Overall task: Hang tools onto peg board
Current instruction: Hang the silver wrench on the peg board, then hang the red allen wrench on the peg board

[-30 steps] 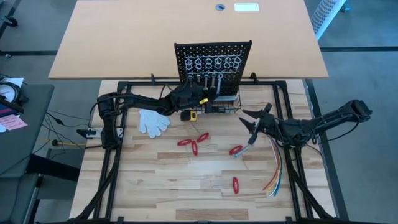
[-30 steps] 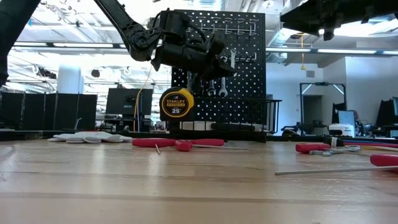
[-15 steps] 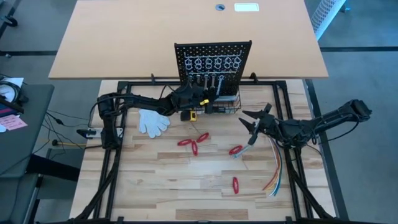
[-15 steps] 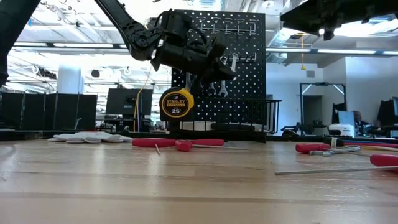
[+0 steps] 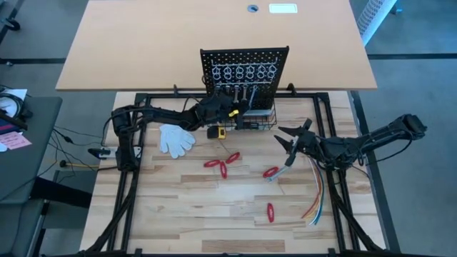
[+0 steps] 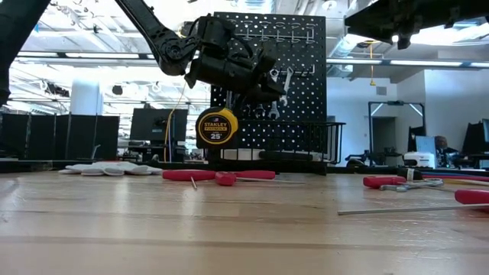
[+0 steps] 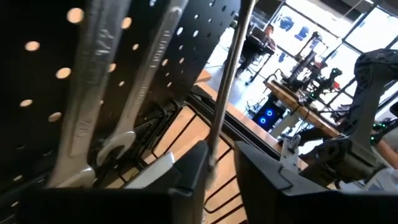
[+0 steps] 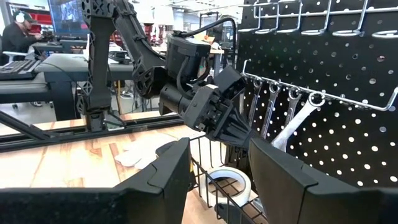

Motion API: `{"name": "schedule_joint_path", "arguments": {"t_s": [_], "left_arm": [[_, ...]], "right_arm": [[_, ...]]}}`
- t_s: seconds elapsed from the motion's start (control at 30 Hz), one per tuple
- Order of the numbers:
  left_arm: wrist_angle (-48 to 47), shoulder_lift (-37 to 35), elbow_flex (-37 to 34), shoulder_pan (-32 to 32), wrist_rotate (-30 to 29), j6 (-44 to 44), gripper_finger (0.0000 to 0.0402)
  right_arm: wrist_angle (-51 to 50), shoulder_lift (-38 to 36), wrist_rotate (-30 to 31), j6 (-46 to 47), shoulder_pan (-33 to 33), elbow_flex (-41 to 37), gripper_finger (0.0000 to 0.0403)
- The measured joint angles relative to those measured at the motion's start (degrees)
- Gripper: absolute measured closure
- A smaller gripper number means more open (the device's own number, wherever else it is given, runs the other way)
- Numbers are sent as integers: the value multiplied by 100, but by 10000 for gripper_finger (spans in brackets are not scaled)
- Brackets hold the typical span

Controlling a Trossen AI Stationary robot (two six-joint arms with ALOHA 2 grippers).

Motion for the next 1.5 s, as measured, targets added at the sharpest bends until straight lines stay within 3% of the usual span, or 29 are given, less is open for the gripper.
{"name": "schedule_joint_path", "arguments": {"t_s": [0.17, 0.37, 0.6, 0.73, 0.93, 1.1, 1.27, 1.4, 1.5], "left_arm": [[0, 0, 0, 38, 145, 88, 284], [-254, -294, -2, 38, 674, 258, 272], [-1451, -977, -2, -238, 671, 1030, 272], [-2079, -1511, -2, -615, 87, 1663, 272], [-2893, -2160, -2, -1440, -1304, 2465, 272], [-3234, -2514, -2, -2014, -2133, 2979, 272], [-3334, -2592, -2, -2390, -2269, 3519, 272], [-3335, -2592, -2, -2546, -2280, 3760, 272], [-3334, -2592, -2, -2589, -2278, 3769, 272]], "right_arm": [[-25, 0, 0, 7, 0, 0, 232], [-146, 0, 0, 6, 0, 0, 232], [-398, 2, -83, 115, 0, 0, 232], [-634, 0, -297, 142, 0, 0, 224], [-1210, 121, -310, 146, -62, 29, 198], [-2479, 193, -1371, 580, -71, 654, 195], [-3682, 439, -2745, 1271, -9, 938, 203], [-4094, 999, -3224, 1661, 377, 943, 205], [-4599, 1502, -3220, 2149, 833, 938, 206]]}}
